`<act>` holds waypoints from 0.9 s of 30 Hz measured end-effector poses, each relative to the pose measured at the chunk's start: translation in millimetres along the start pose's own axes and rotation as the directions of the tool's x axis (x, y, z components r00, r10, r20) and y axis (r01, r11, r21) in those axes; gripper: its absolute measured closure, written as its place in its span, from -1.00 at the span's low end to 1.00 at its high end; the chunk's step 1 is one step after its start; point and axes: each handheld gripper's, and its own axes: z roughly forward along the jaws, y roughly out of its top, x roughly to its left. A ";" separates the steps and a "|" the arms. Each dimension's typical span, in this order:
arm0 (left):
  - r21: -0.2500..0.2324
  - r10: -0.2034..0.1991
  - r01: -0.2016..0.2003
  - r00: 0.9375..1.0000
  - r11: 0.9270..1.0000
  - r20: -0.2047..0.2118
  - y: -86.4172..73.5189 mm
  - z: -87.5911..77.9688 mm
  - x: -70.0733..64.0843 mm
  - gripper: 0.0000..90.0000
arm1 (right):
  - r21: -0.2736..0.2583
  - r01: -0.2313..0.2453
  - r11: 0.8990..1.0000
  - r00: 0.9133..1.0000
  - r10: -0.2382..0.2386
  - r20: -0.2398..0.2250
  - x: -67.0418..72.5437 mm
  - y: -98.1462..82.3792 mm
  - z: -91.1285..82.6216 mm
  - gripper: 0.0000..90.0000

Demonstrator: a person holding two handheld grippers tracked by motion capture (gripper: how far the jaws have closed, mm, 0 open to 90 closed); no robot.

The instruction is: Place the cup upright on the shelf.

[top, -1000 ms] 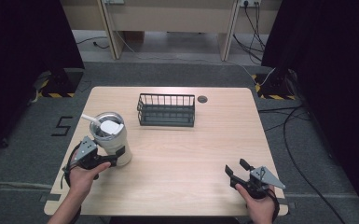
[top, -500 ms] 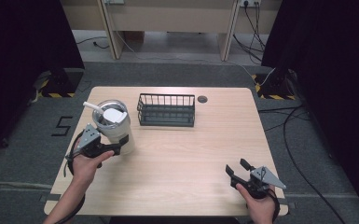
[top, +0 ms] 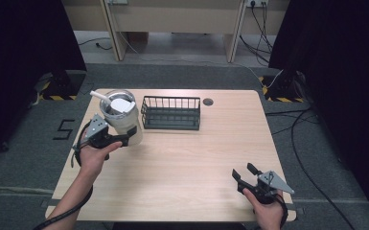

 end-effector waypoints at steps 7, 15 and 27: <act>-0.001 -0.010 0.010 1.000 1.000 0.008 8.4 9.8 2.5 -0.77 | 0.001 0.000 1.000 1.000 0.000 0.001 -0.2 -0.2 0.2 -0.27; -0.003 0.000 0.000 1.000 1.000 0.016 17.0 22.3 2.1 -0.77 | -0.001 0.000 1.000 1.000 0.000 0.002 -0.1 0.1 -0.1 -0.27; -0.016 -0.002 0.003 1.000 1.000 0.031 30.2 40.6 -1.6 -0.77 | -0.003 0.000 1.000 1.000 0.000 0.004 -1.1 -0.2 -0.3 -0.27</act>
